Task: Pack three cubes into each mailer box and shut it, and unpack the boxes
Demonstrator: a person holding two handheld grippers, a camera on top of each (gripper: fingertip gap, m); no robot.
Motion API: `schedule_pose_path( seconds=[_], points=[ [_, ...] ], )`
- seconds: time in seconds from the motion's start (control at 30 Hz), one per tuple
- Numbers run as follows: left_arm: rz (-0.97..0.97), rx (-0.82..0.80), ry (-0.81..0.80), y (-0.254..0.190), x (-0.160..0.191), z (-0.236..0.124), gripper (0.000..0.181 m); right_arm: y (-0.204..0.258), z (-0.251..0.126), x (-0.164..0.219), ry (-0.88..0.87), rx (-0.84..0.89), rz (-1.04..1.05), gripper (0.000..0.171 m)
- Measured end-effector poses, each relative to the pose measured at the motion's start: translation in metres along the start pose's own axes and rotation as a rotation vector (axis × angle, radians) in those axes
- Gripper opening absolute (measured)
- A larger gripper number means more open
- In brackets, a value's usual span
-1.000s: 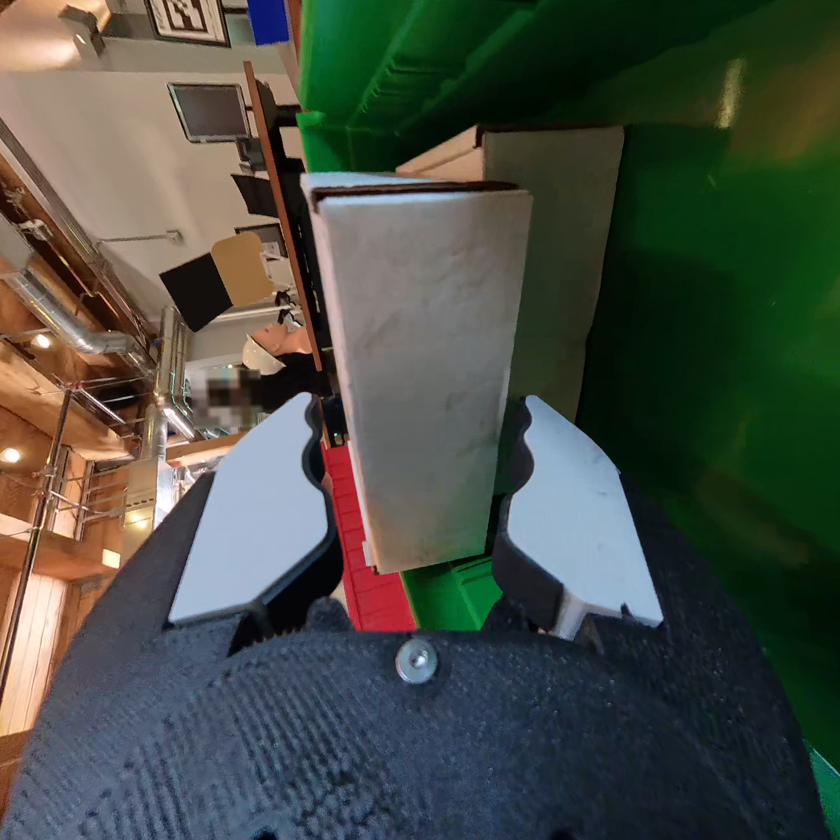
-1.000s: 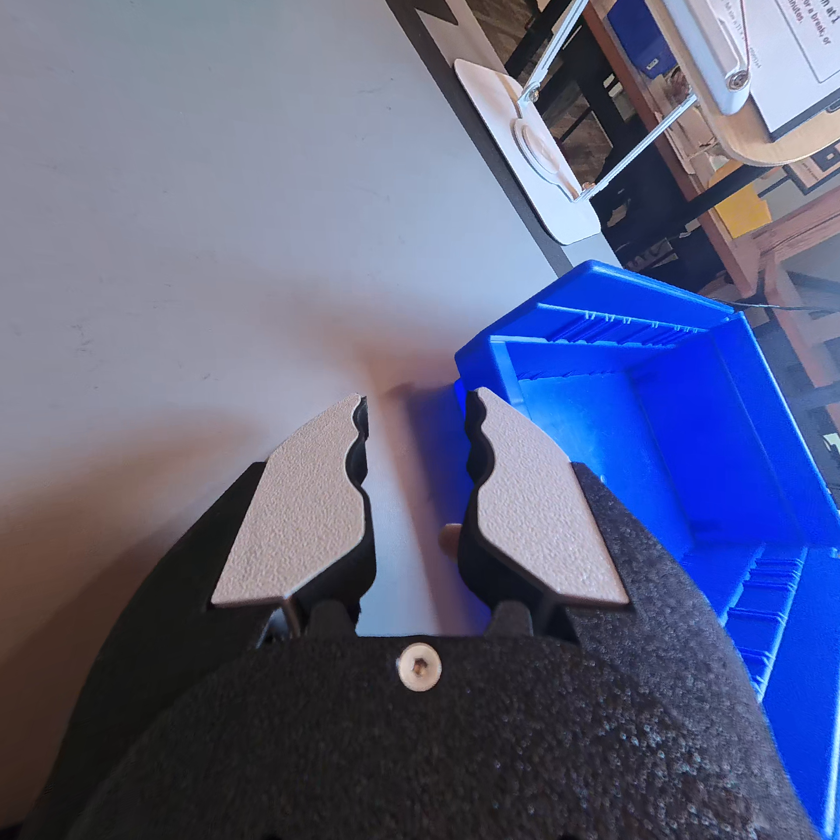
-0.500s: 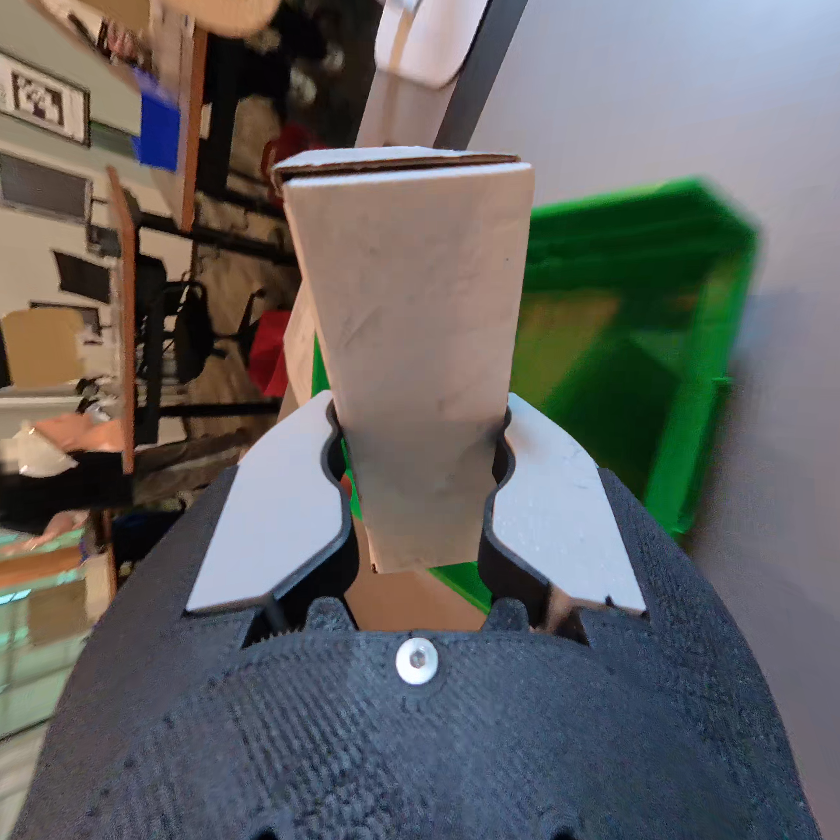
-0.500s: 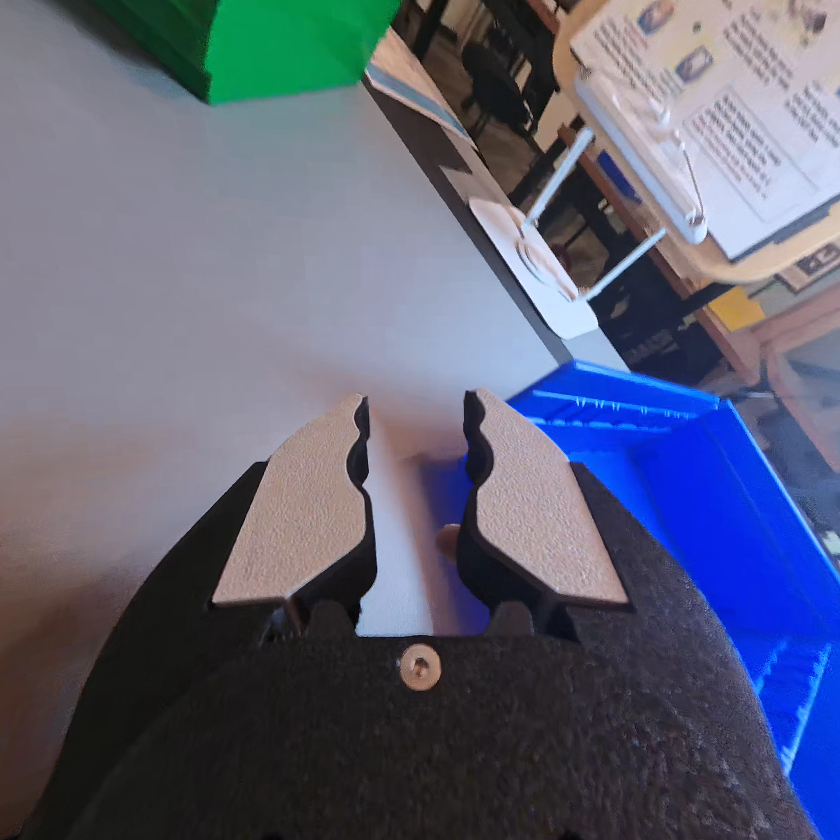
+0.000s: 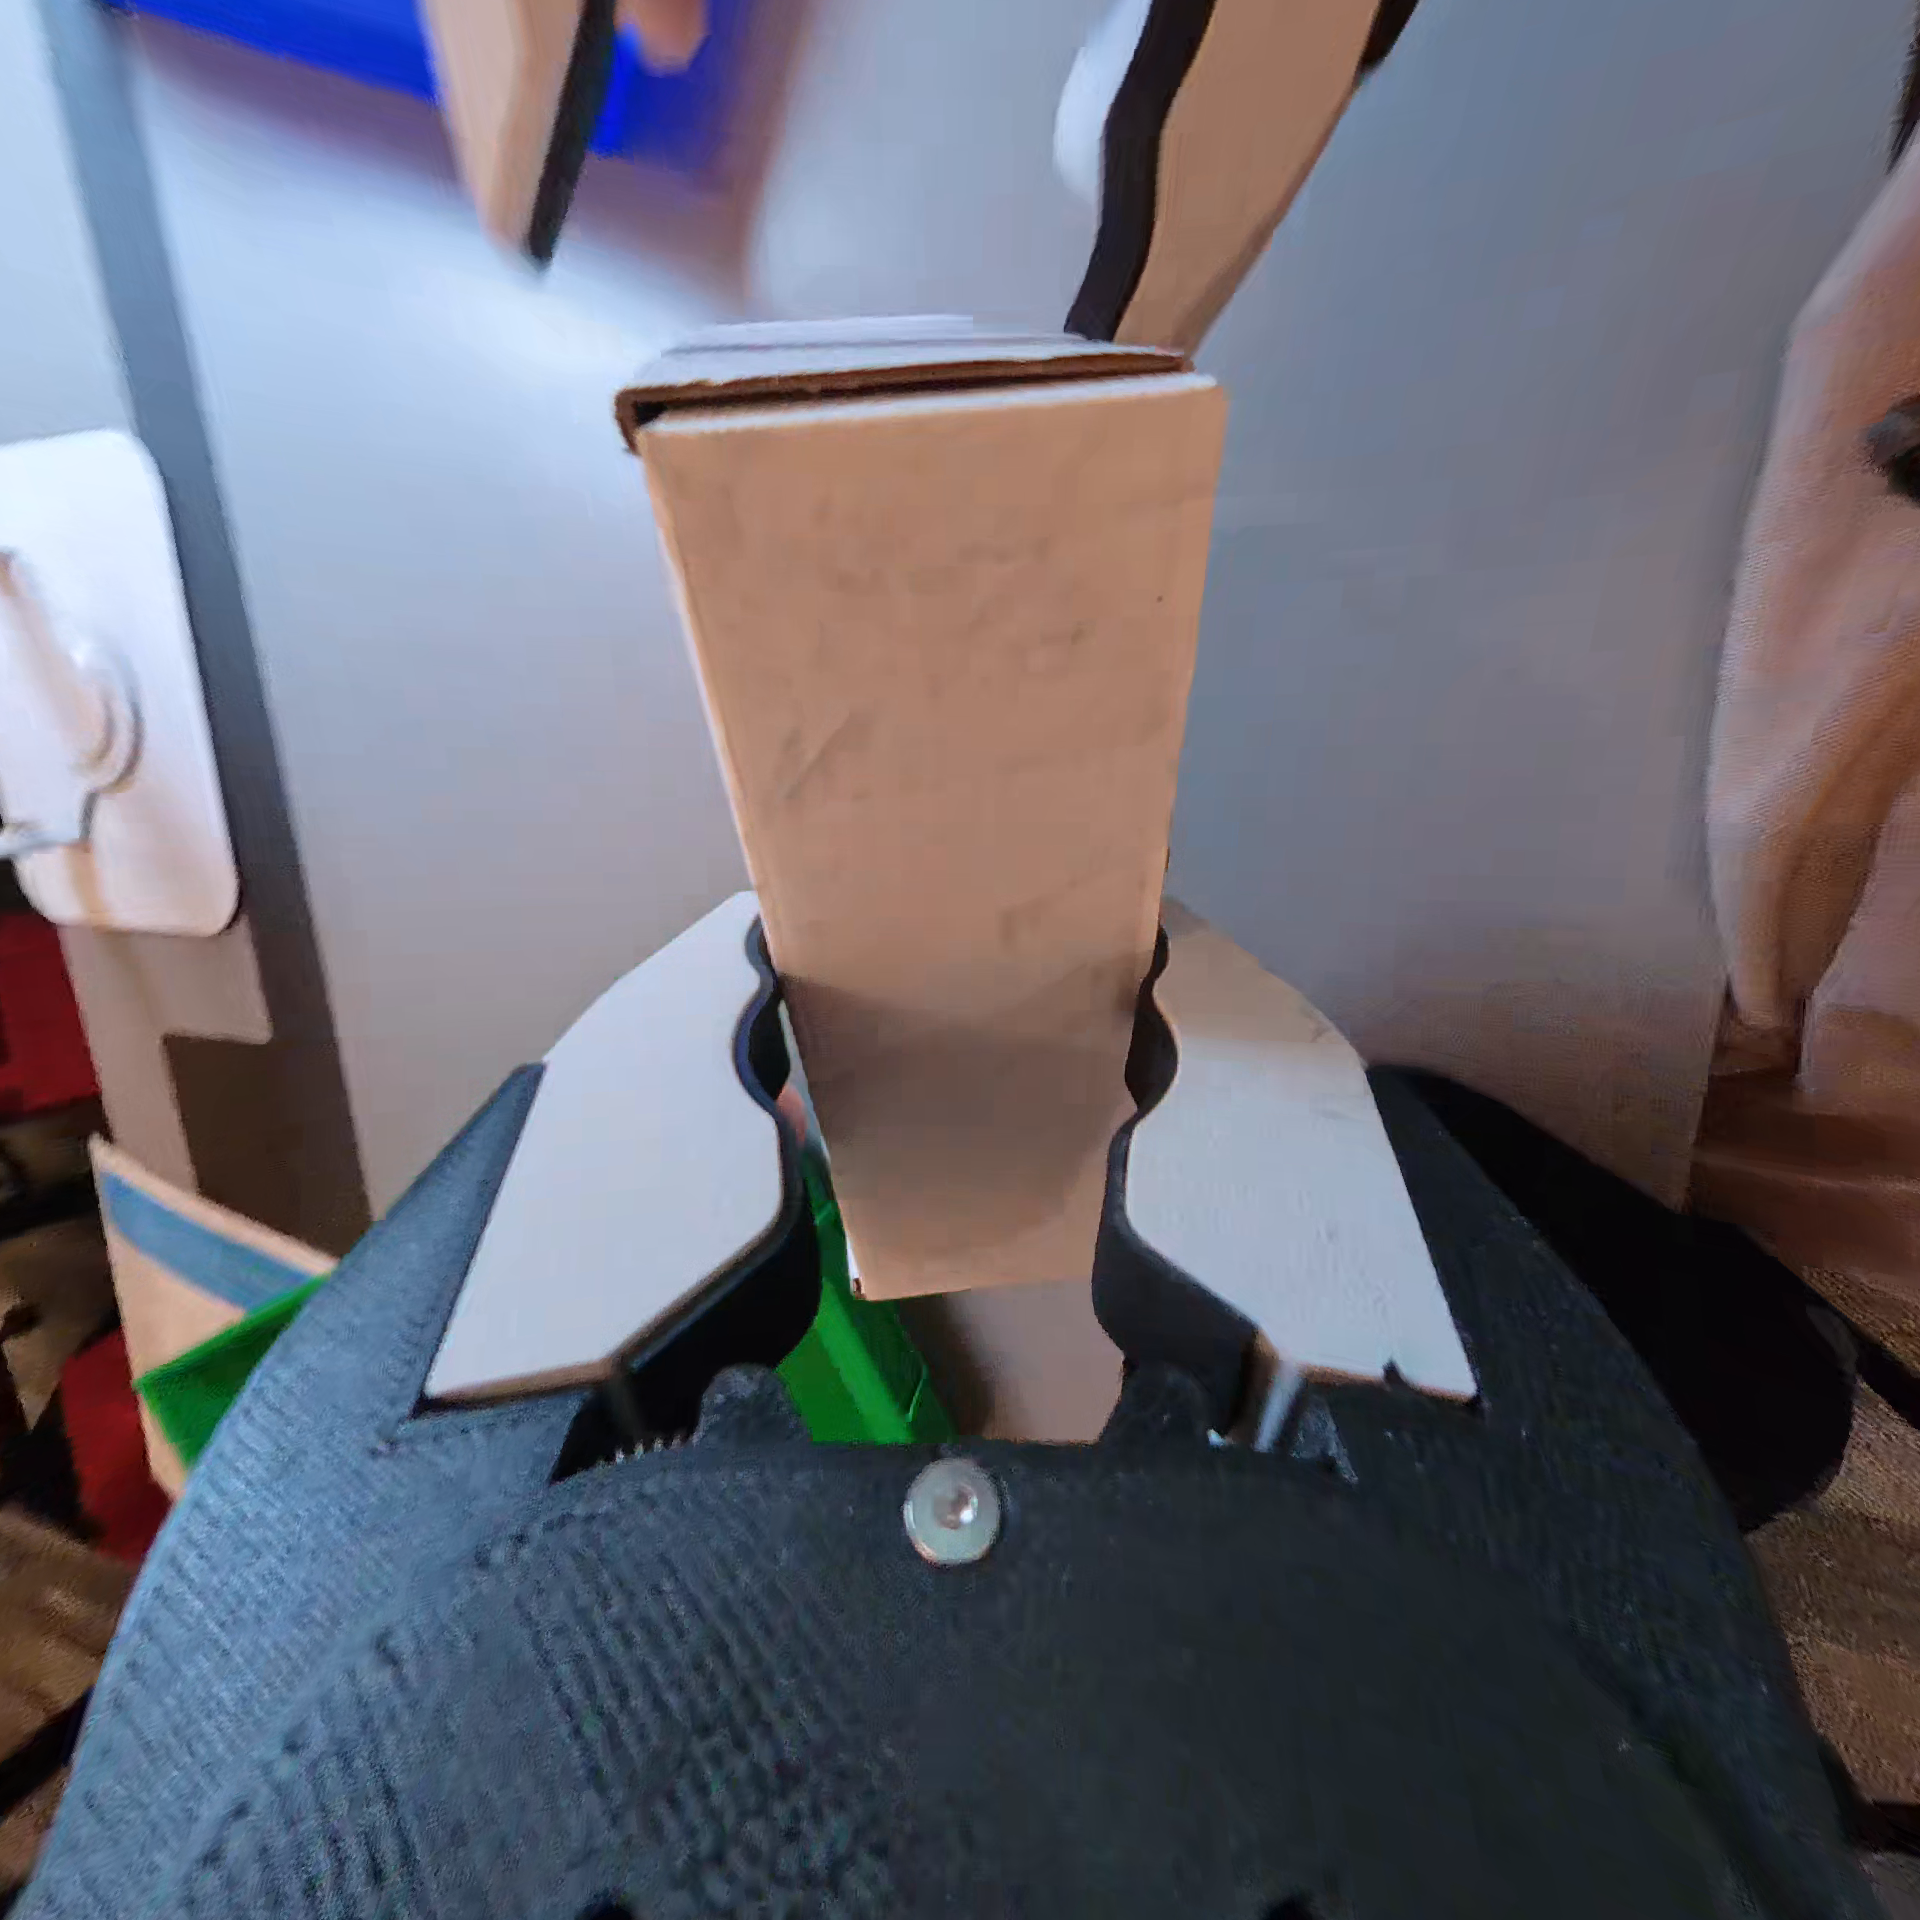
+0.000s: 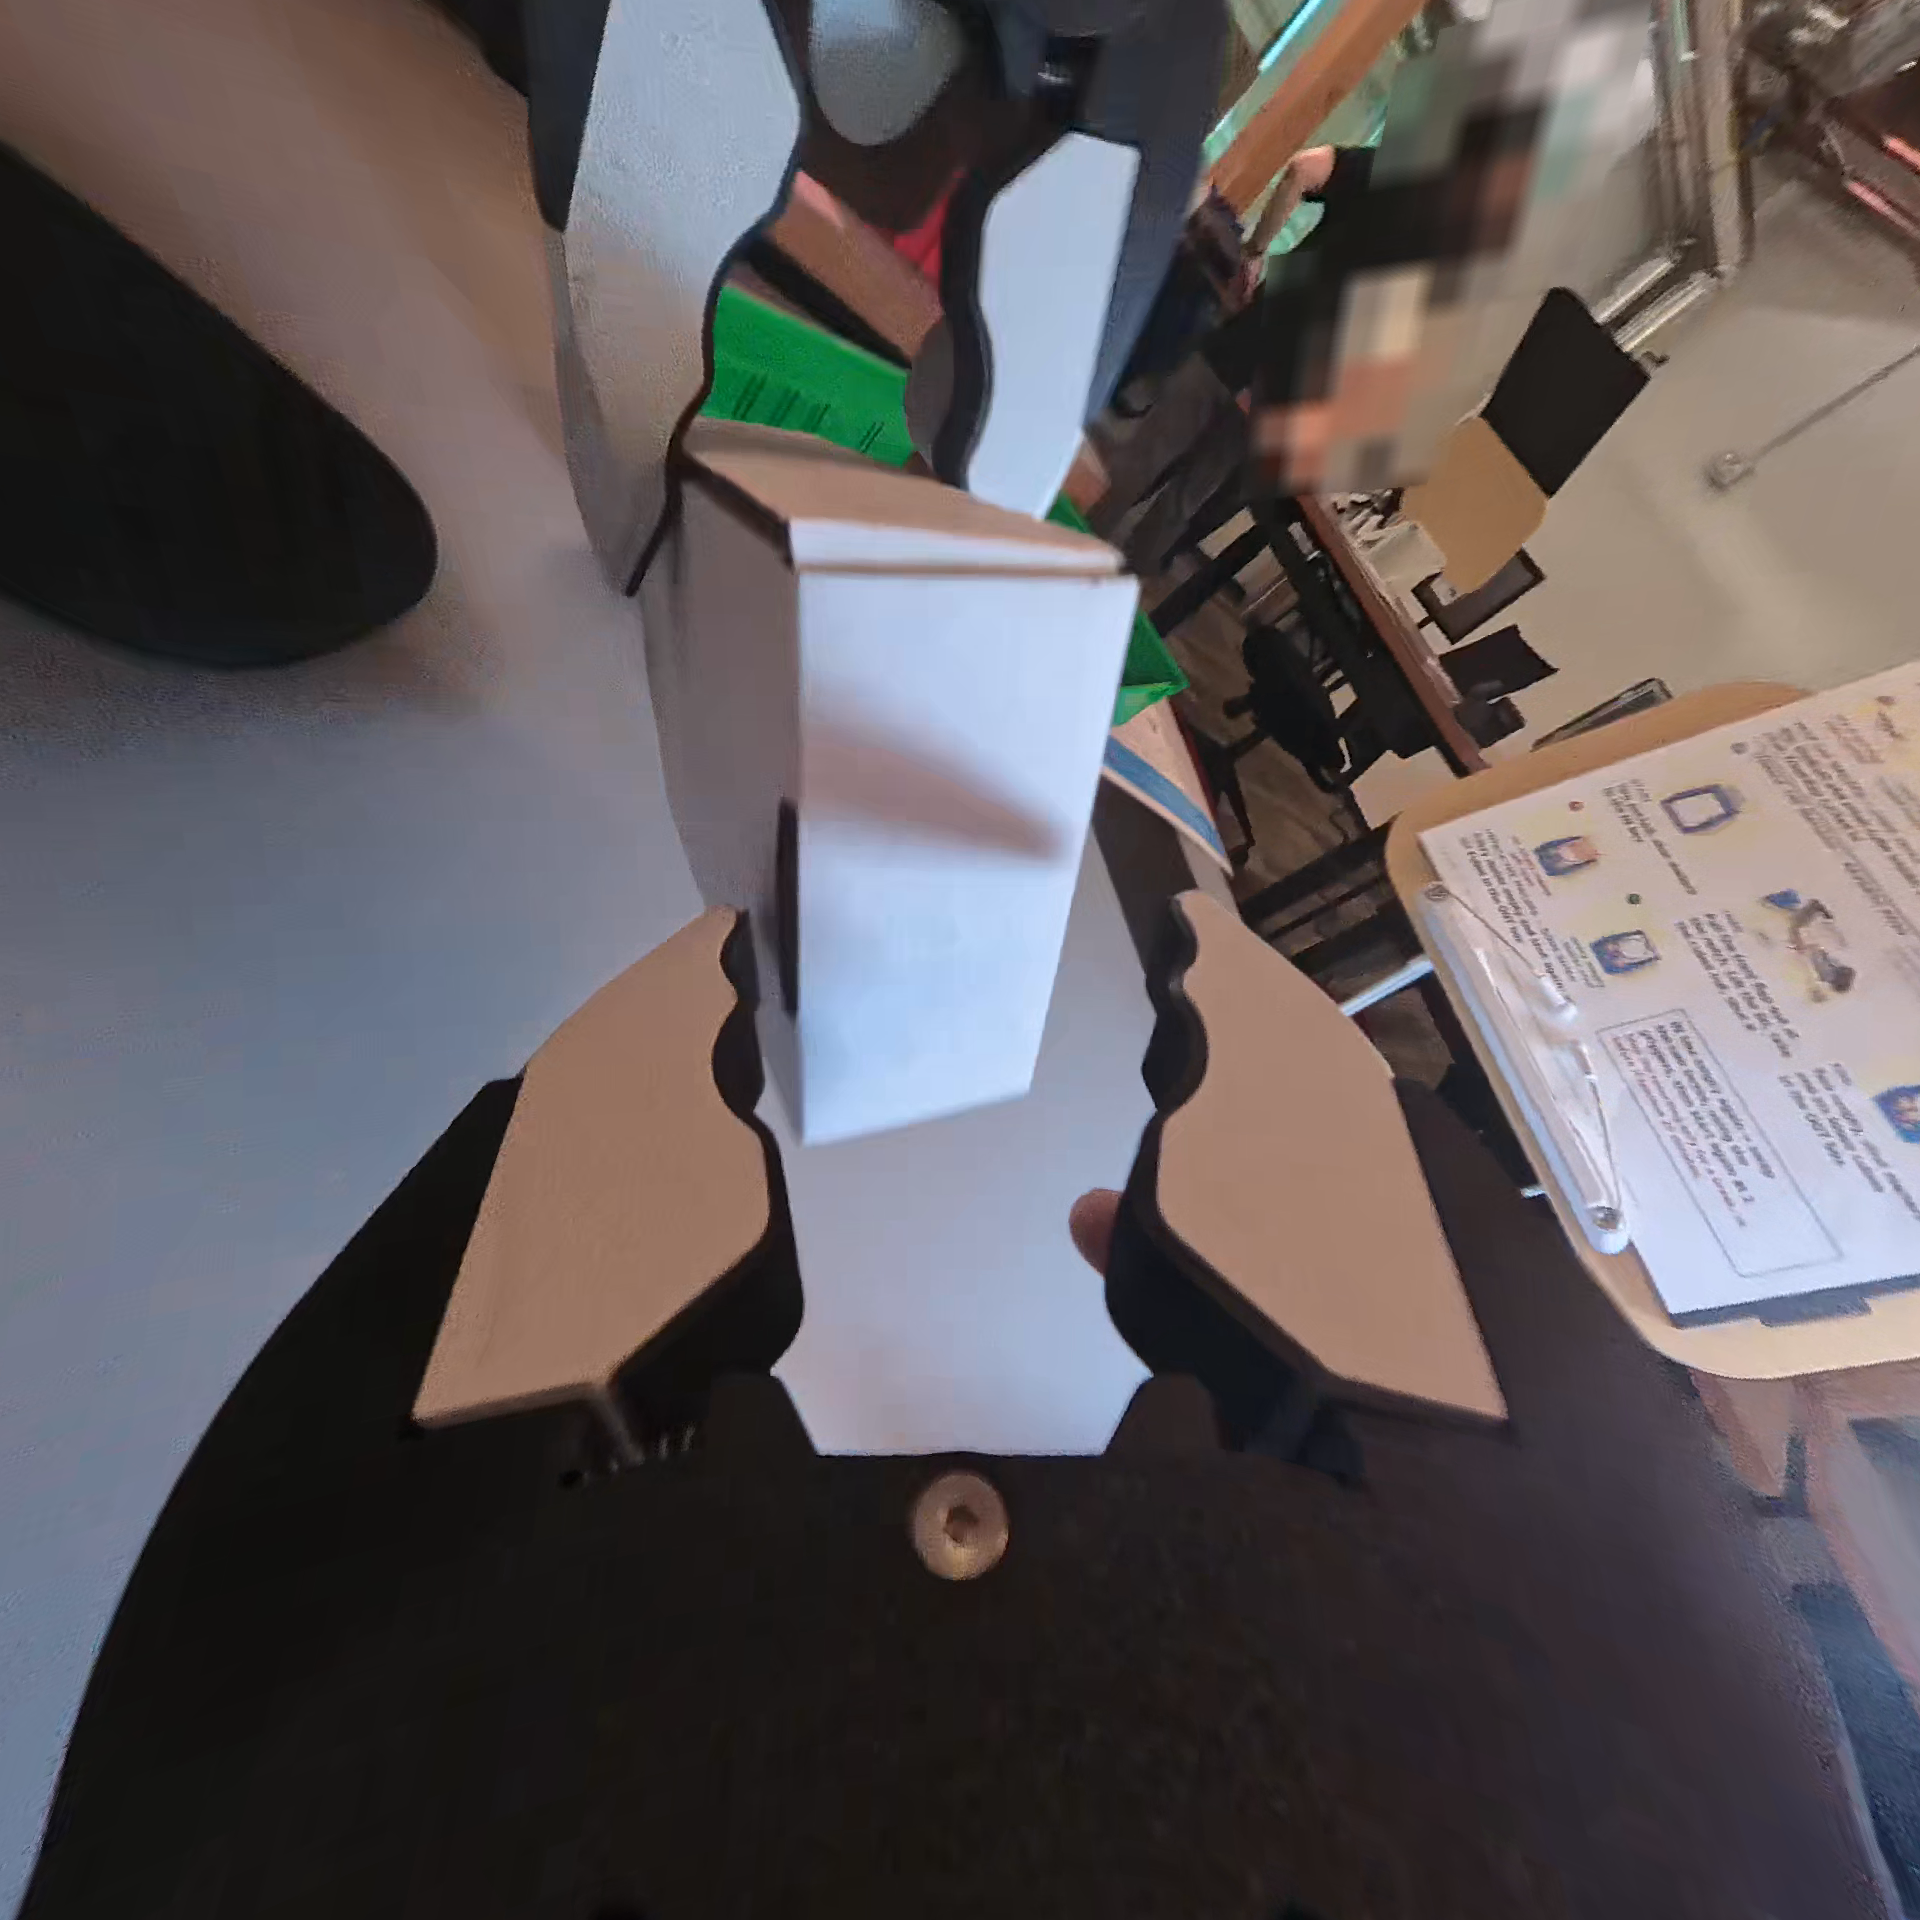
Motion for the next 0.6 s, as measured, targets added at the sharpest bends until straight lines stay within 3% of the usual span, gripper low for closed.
schedule_pose_path(
  seconds=[0.07, 0.17, 0.27, 0.37, 0.47, 0.6],
  points=[
    [0.04, 0.027, 0.005, -0.002, -0.01, 0.014, 0.065, 0.009, 0.008, 0.006, 0.048, -0.048, -0.005, 0.077],
    [0.056, 0.071, -0.047, -0.002, -0.016, 0.024, 0.065, 0.018, 0.007, 0.021, 0.056, -0.103, 0.008, 0.068],
    [0.002, 0.103, -0.205, 0.0, -0.018, 0.025, 0.064, 0.016, -0.003, 0.031, -0.014, -0.156, 0.108, 0.067],
    [-0.016, -0.008, -0.365, 0.002, -0.013, 0.023, 0.061, 0.01, -0.012, 0.038, -0.087, -0.189, 0.232, 0.066],
    [-0.155, -0.116, -0.527, 0.009, 0.008, 0.021, 0.065, 0.0, -0.022, 0.056, -0.079, -0.2, 0.325, 0.066],
    [-0.41, -0.085, -0.756, 0.015, 0.044, 0.044, 0.08, -0.008, -0.036, 0.079, -0.082, -0.183, 0.435, 0.066]
  ],
)
Point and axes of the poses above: each gripper's, where its closed fingertips meet, z out along the fingers, x out of its underside, y = z × x across the jaws, the point moved 9 cm from there along -z, back along the fingers, and after that the axes turned 5 degrees about z, right-handed, at the moved point
